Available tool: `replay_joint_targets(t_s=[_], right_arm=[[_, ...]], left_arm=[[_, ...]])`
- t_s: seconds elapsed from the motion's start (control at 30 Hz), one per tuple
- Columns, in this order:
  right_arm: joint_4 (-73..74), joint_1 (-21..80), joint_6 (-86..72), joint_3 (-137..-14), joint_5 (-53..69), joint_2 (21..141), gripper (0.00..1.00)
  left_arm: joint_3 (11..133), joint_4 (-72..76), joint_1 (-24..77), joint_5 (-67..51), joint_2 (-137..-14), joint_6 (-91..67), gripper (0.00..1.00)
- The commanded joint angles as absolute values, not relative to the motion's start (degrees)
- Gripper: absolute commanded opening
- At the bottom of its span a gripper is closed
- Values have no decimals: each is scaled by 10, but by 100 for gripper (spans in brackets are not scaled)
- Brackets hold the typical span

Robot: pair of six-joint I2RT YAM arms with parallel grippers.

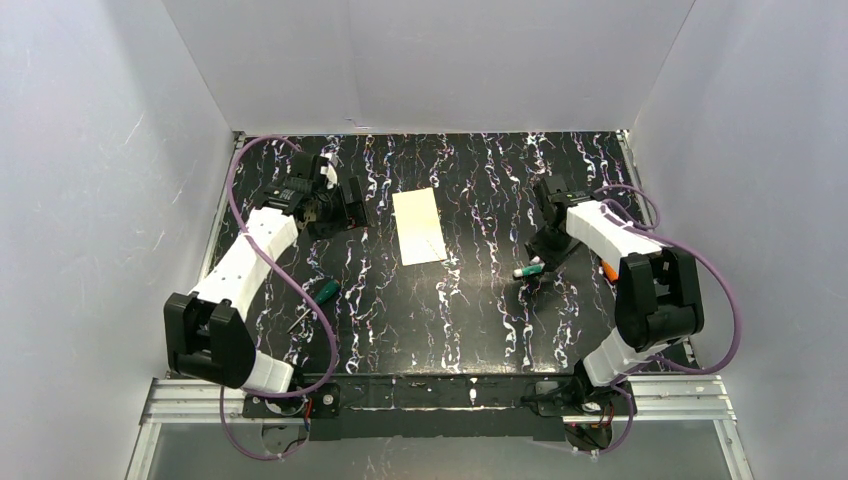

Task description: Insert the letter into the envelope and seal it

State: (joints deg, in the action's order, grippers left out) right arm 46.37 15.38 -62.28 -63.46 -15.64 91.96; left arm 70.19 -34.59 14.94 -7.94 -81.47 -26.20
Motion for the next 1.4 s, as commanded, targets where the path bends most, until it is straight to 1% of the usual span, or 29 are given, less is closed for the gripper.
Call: replay_joint_targets(t_s=[0.0,0.2,0.37,0.57,0.6,0.63,0.7,0.77,0.83,0.93,1.1,1.23,1.33,1.37], right_arm=[[459,160,-657,-618,-146,921,50],[411,168,-648,-595,-132,939,49],[410,171,-647,-599,-146,967,48],[412,173,-657,-593,-172,973,43],[412,173,-657,-592,-175,973,42],[410,173,-654,-589,-177,973,37],[403,174,-640,-585,-174,969,22],[400,180,-617,-583,-181,953,12],[403,188,-599,-584,-189,924,10],[383,211,-535,-586,-167,855,8],[283,228,-461,-573,13,757,6],[133,243,-424,-564,181,715,6],[27,262,-409,-572,260,696,6],[-3,265,-411,-579,286,696,5]], left_arm=[[705,-355,139,-88,-823,-266,90],[706,-353,135,-99,-831,-270,90],[703,-354,131,-103,-833,-272,90],[702,-355,129,-109,-830,-276,90],[702,-355,129,-111,-829,-277,90],[702,-354,128,-115,-830,-278,90],[704,-352,128,-132,-830,-278,90],[705,-347,128,-158,-832,-278,90],[704,-338,129,-193,-832,-280,90],[702,-318,129,-260,-829,-283,91],[686,-240,129,-384,-802,-336,97],[671,-104,129,-480,-770,-413,98],[661,30,129,-537,-759,-499,98],[665,53,130,-550,-760,-524,98]])
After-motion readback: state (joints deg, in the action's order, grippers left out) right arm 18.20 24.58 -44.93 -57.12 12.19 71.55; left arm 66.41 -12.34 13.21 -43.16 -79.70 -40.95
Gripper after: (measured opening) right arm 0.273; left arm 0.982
